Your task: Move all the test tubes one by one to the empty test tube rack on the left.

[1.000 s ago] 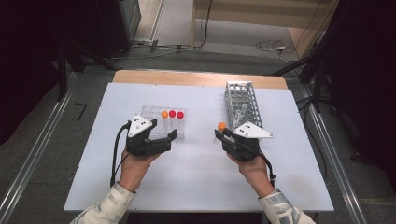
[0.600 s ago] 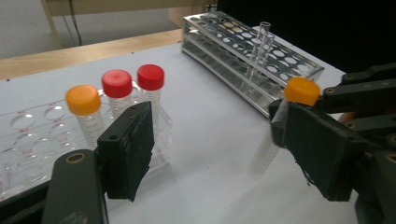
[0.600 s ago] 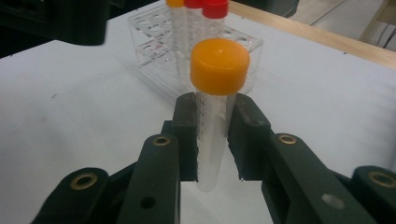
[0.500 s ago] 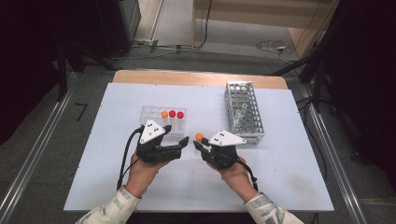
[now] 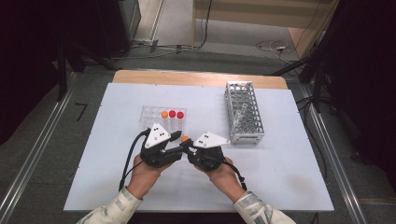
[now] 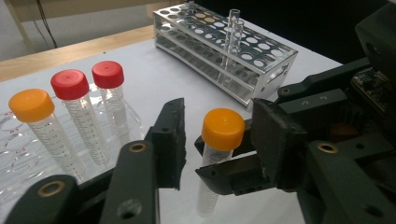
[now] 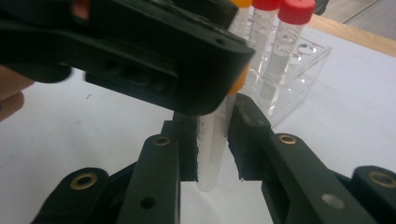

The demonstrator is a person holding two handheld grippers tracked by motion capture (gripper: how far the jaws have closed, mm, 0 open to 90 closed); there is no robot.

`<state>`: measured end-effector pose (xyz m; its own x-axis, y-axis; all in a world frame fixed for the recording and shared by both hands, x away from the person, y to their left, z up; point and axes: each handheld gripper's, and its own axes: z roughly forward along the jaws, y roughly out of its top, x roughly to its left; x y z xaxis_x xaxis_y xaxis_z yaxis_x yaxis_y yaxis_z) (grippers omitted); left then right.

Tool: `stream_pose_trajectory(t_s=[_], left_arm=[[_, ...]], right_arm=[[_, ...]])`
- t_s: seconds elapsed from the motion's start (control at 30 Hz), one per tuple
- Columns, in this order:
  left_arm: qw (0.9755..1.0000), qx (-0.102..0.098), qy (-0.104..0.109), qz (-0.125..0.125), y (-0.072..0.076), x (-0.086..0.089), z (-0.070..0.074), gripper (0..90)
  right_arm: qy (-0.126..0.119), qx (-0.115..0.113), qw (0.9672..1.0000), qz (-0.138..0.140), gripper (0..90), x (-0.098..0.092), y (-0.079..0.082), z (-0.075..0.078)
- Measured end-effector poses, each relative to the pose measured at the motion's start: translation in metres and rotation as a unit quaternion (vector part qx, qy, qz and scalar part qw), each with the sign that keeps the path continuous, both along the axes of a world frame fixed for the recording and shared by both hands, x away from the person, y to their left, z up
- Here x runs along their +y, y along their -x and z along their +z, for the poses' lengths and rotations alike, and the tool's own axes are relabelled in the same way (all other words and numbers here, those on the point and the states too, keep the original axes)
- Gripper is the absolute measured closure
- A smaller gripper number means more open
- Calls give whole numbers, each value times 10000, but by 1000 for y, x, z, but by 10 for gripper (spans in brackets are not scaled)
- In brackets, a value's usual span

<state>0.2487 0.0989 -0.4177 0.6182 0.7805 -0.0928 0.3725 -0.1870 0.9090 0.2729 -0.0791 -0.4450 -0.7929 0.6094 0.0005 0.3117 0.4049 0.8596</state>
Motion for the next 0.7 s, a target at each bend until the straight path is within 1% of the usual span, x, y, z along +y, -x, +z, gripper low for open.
stream_pose_trajectory(t_s=[0.23, 0.37, 0.4, 0.47, 0.53, 0.6, 0.7], left_arm=[[10000, -46, -39, 8, 1, -1, 0, 683], [10000, -32, -26, -4, 1, 0, 0, 695], [10000, -34, -31, -1, 1, 0, 0, 697], [10000, -27, -14, 15, 0, 2, 1, 697], [10000, -24, 20, 58, 0, 5, 2, 698], [9999, -21, 43, 107, -2, 9, 3, 698], [9997, 1, 135, 206, -5, 17, 5, 698]], right_arm=[[-38, -22, 10000, 24, 710, 2, 1, 2], [-40, -13, 10000, 30, 698, 1, 2, 3], [-33, 5, 10000, 46, 661, 1, 2, 3], [21, 30, 10000, 77, 533, 1, 2, 3], [72, 55, 9999, 82, 445, 0, 2, 2], [124, 101, 9998, 68, 374, -4, 1, 2], [176, 162, 9997, 4, 298, -14, -1, 1]])
